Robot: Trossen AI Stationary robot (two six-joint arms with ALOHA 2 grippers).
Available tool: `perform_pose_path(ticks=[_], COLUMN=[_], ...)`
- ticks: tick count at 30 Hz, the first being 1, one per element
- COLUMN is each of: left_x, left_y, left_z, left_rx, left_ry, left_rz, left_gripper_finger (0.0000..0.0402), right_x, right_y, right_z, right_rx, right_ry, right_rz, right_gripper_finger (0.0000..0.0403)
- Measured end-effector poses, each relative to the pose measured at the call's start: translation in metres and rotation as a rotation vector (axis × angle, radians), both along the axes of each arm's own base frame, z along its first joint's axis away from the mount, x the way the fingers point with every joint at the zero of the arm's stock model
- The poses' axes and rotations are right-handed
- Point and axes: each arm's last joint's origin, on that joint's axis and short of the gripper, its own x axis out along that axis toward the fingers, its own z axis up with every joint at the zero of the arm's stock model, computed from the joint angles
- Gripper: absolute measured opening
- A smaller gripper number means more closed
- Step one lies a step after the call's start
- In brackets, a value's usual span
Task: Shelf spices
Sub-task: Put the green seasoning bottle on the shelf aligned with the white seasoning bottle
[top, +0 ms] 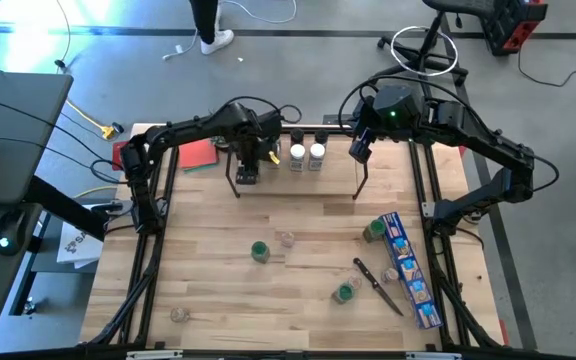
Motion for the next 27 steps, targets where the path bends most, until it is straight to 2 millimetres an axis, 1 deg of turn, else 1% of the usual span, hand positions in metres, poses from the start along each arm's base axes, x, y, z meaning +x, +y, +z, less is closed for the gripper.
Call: perform_pose_path(ticks=[4, 13, 16, 21, 27], left_x=[-0.0015, -0.0015, -0.0015, -0.0033, -0.0035], left_y=[-0.0005, 0.0003, 0.0006, 0.0026, 0.0023], left_z=[-0.0056, -0.0058, -0.0058, -0.0056, -0.0056], left_rx=[0.005, 0.022, 0.031, 0.105, 0.099], left_ry=[0.022, 0.025, 0.027, 0.071, 0.073], left_rz=[0.02, 0.061, 0.049, 0.029, 0.021], left_gripper_finger=[0.0218, 0.0218, 0.0218, 0.0218, 0.0218], right_x=[0.0, 0.0, 0.0, 0.0001, 0.0001], right_y=[0.0, 0.0, -0.0001, 0.0, 0.0], right_z=[0.0, 0.0001, 0.0002, 0.0003, 0.0003], right_rx=[0.0, 0.0, 0.0, -0.001, -0.001], right_ry=[0.0, 0.0, -0.001, -0.002, -0.002], right_rz=[0.0, 0.0, 0.0, 0.0, 0.0], right_gripper_finger=[0.0014, 0.0014, 0.0014, 0.0014, 0.0014])
